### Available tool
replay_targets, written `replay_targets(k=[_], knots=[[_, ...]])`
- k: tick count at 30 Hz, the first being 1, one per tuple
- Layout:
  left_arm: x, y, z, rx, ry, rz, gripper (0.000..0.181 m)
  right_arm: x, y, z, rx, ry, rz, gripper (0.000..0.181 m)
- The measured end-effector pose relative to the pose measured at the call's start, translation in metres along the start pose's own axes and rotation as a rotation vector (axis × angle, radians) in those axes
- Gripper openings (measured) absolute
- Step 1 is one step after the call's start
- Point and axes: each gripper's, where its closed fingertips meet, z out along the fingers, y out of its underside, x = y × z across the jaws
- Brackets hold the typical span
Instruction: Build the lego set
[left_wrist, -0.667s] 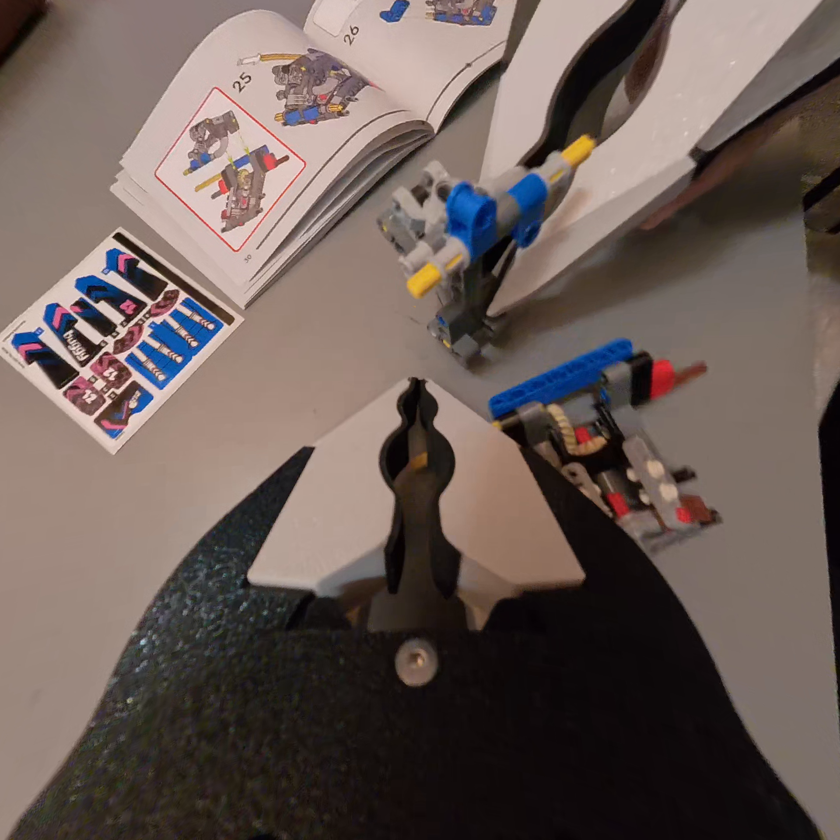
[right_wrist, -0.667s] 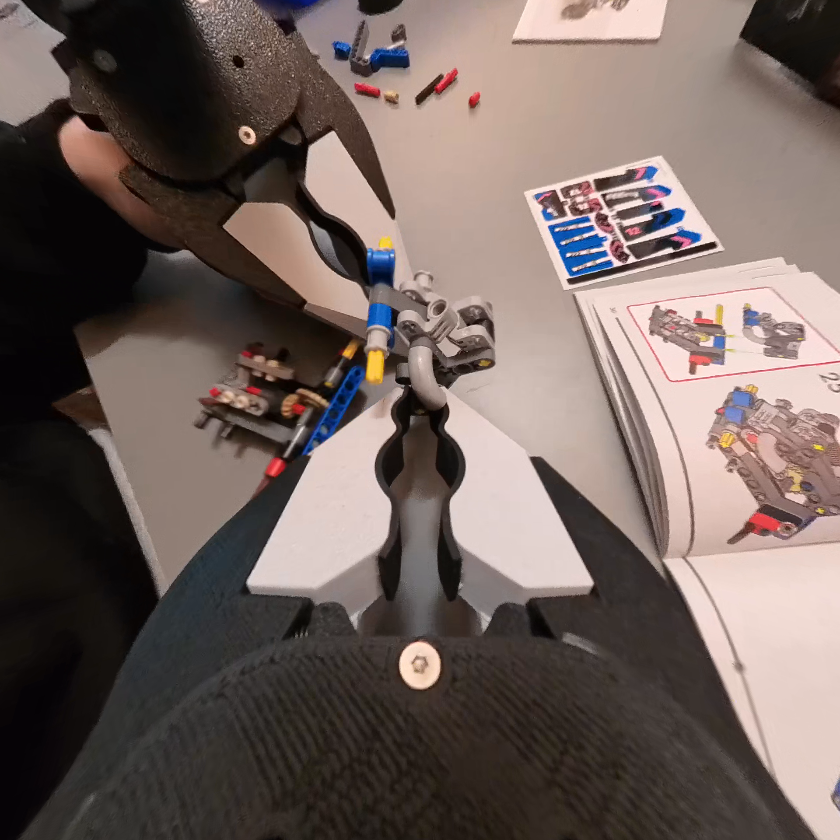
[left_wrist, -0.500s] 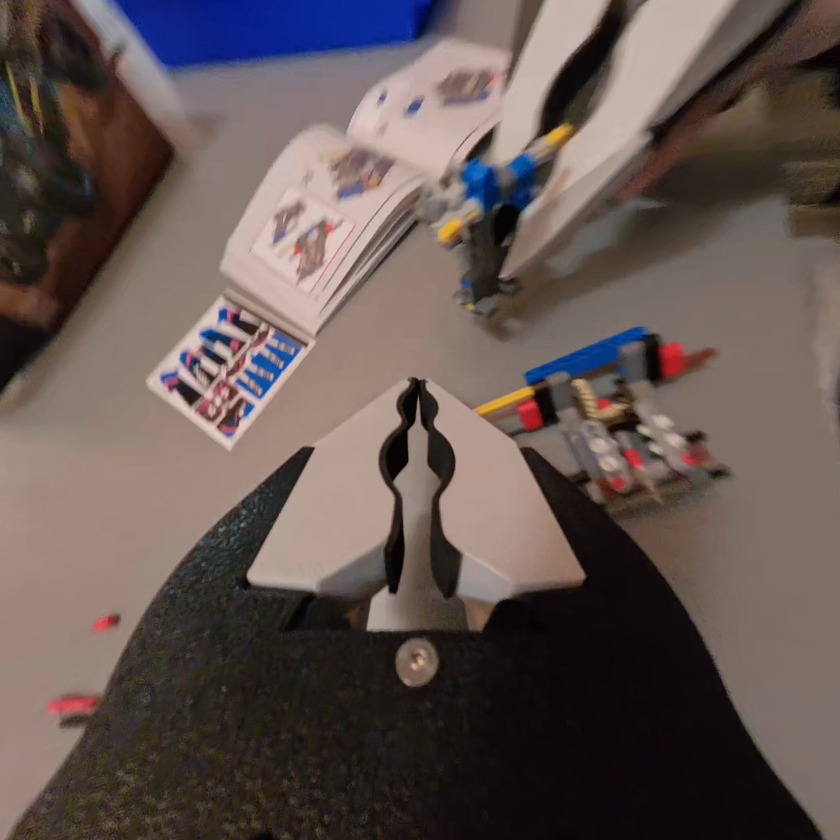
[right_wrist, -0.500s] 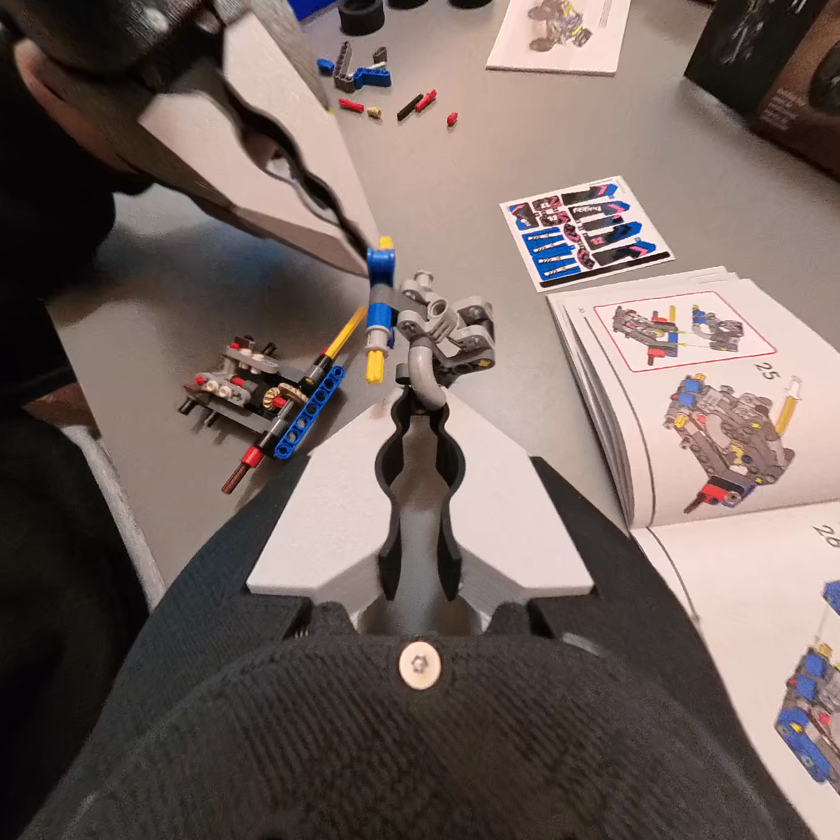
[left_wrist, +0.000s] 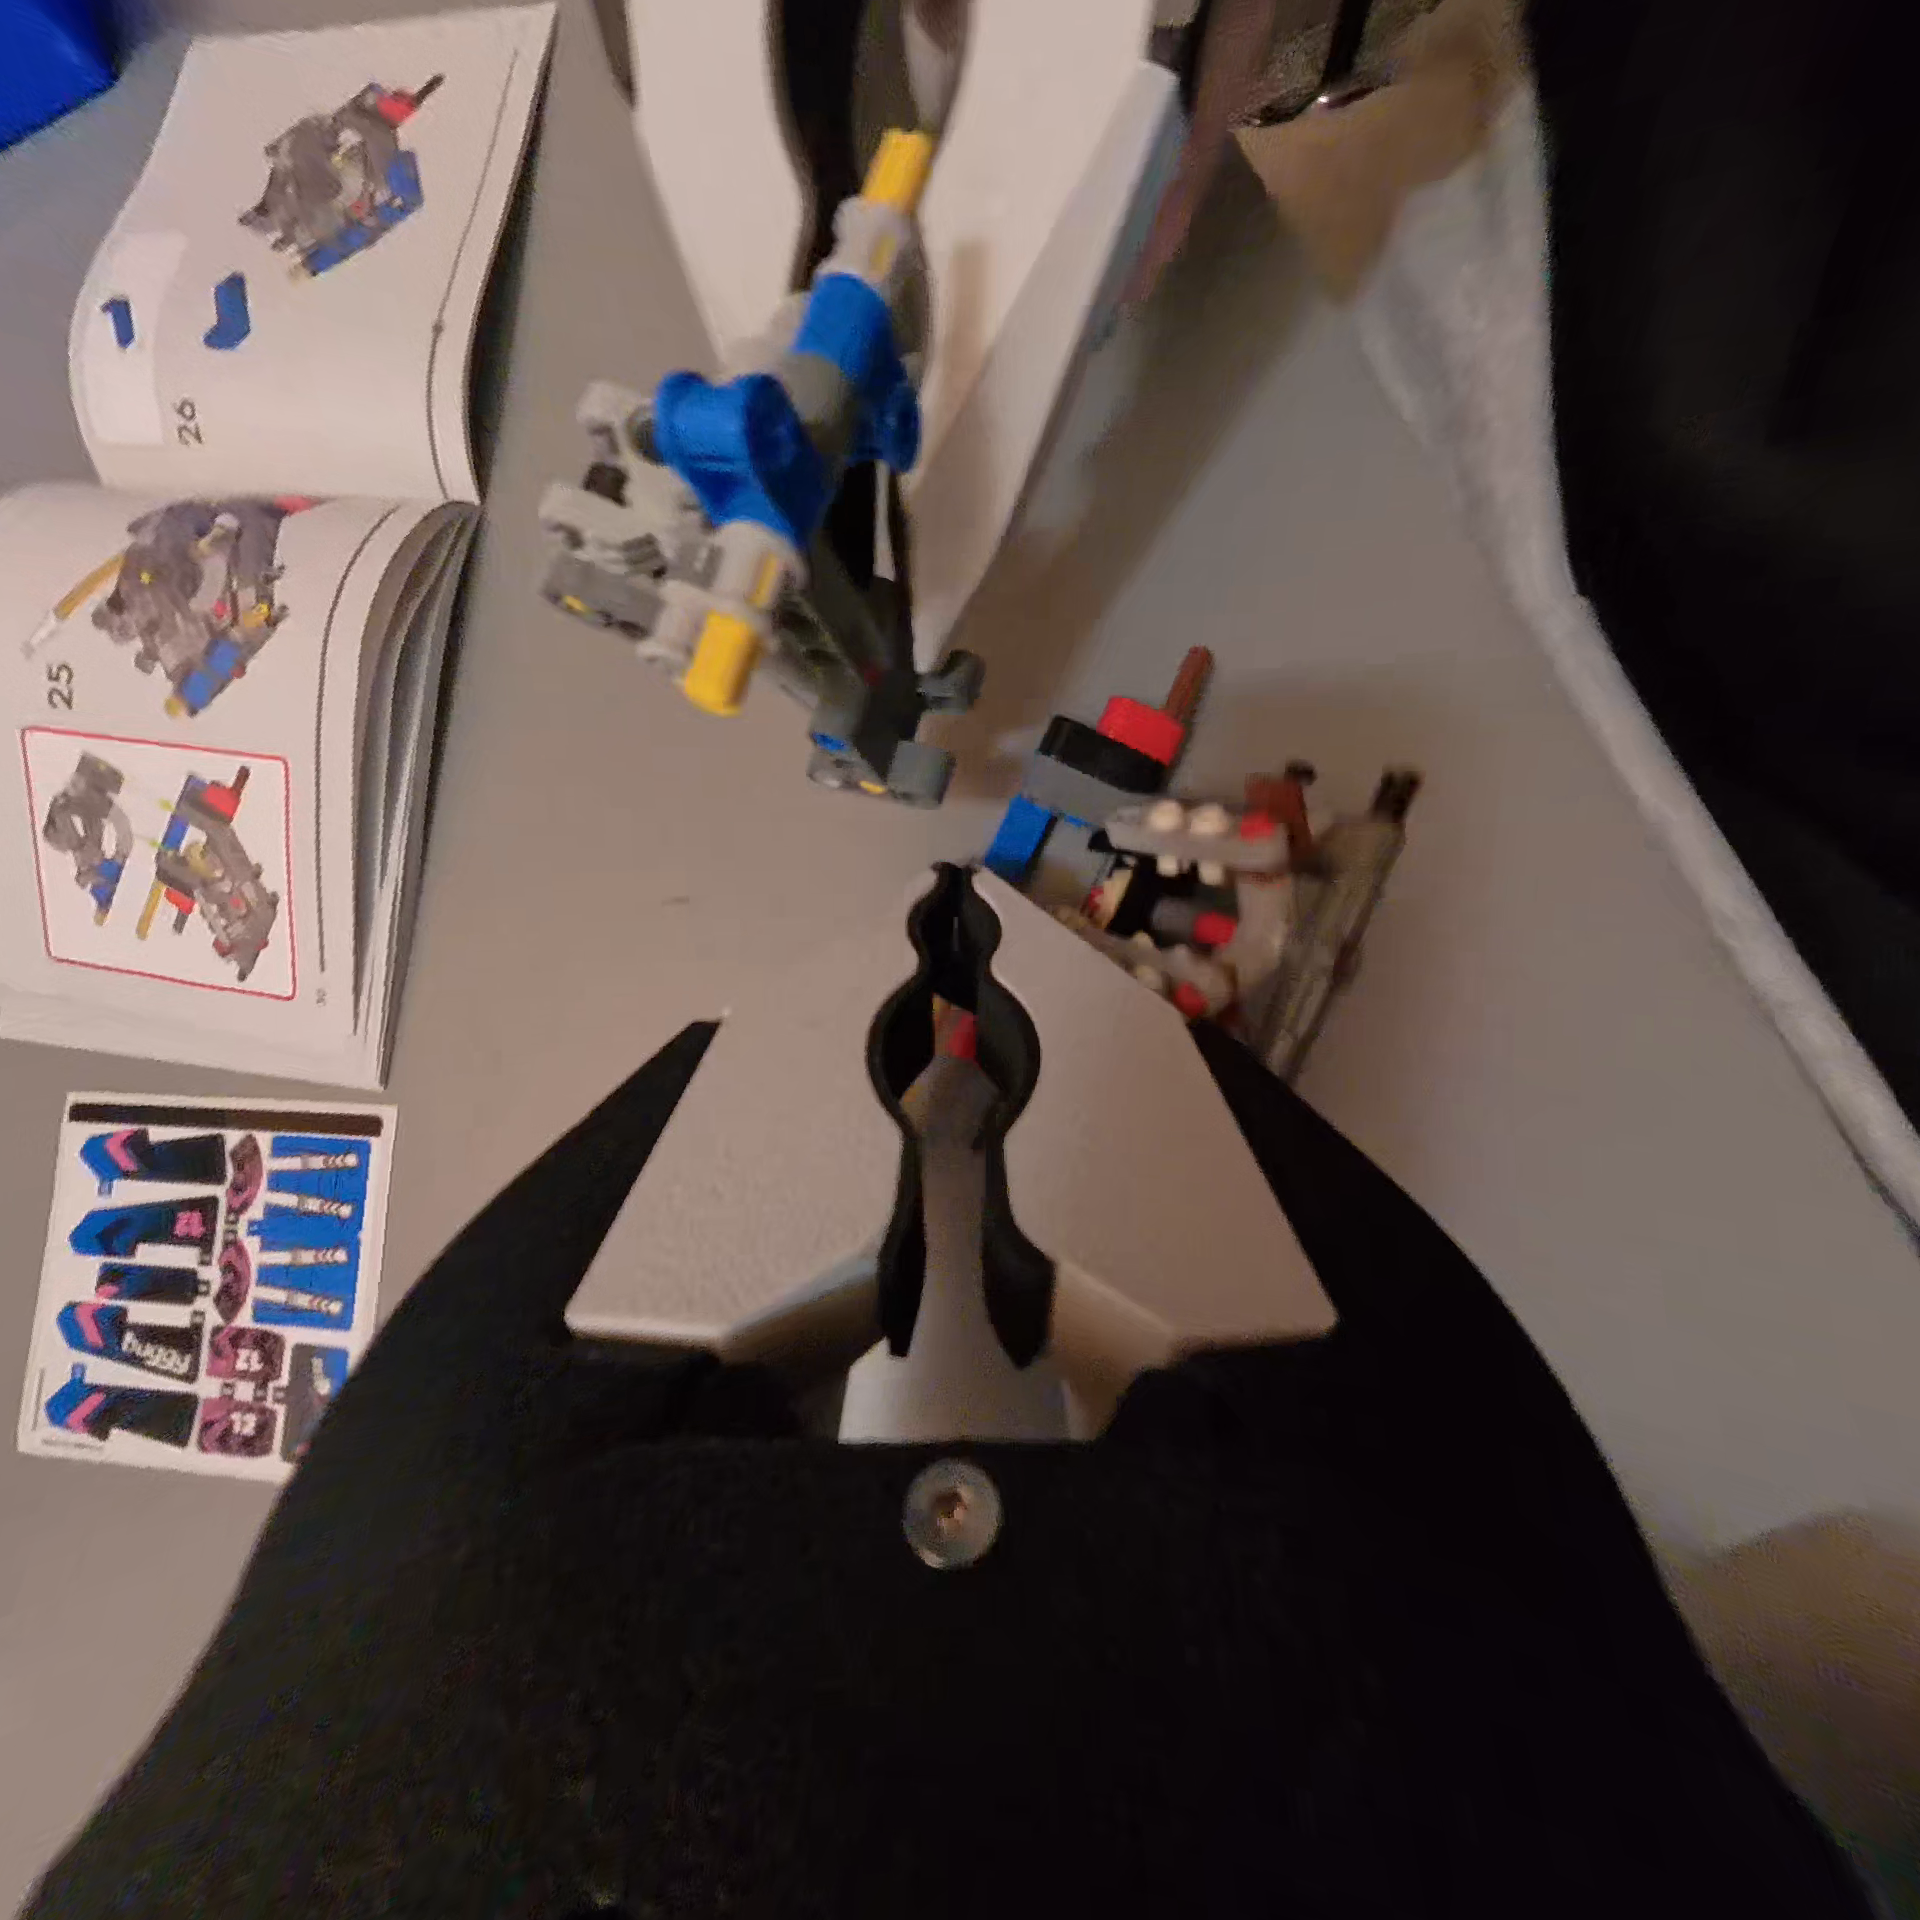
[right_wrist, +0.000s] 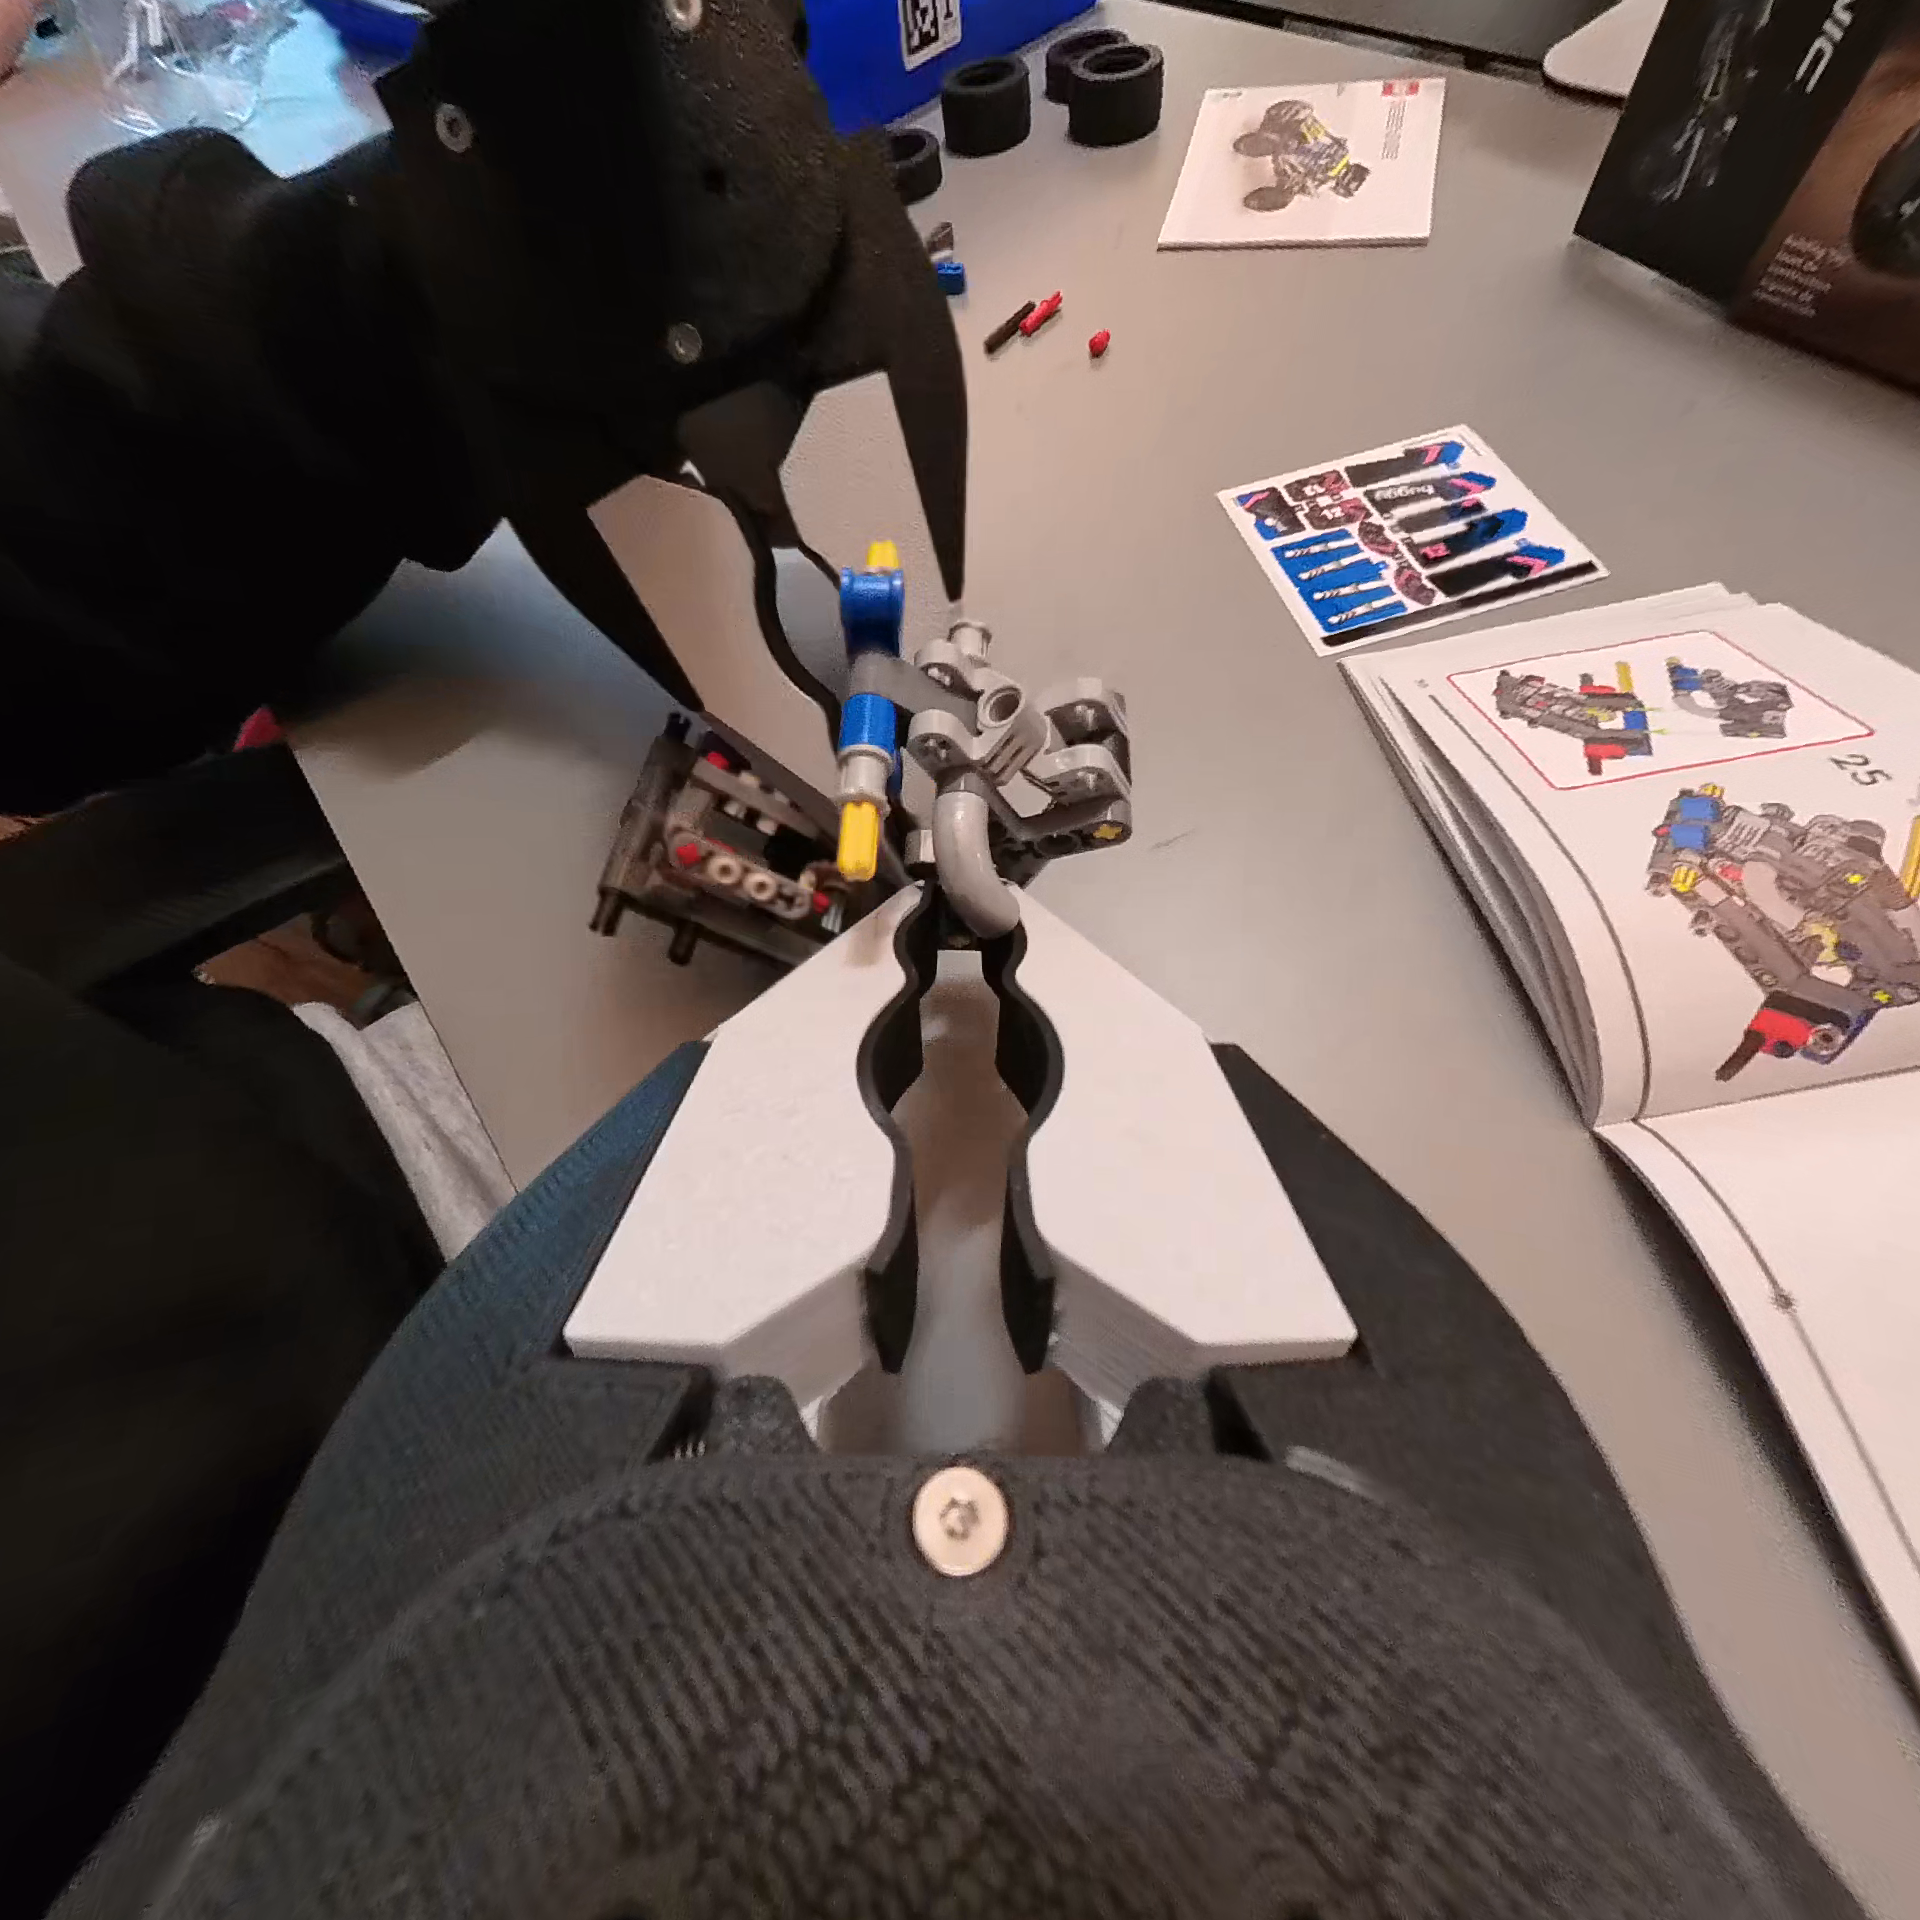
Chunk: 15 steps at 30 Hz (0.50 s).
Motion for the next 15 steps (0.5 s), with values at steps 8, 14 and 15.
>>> replay_targets(k=[8, 14, 15], knots=[[-0.008, 0.011, 0.003, 0.015, -0.107, -0.124, 0.0, -0.013, -0.001, 0.014, 0.018, -0.079, 0.015, 0.006], [-0.016, 0.009, -0.056, 0.213, -0.258, -0.188, 0.0, -0.011, -0.002, 0.011, 0.022, -0.062, -0.003, 0.006], [-0.005, 0.005, -0.067, 0.261, -0.234, -0.183, 0.0, -0.011, -0.001, 0.01, 0.022, -0.061, -0.004, 0.006]])
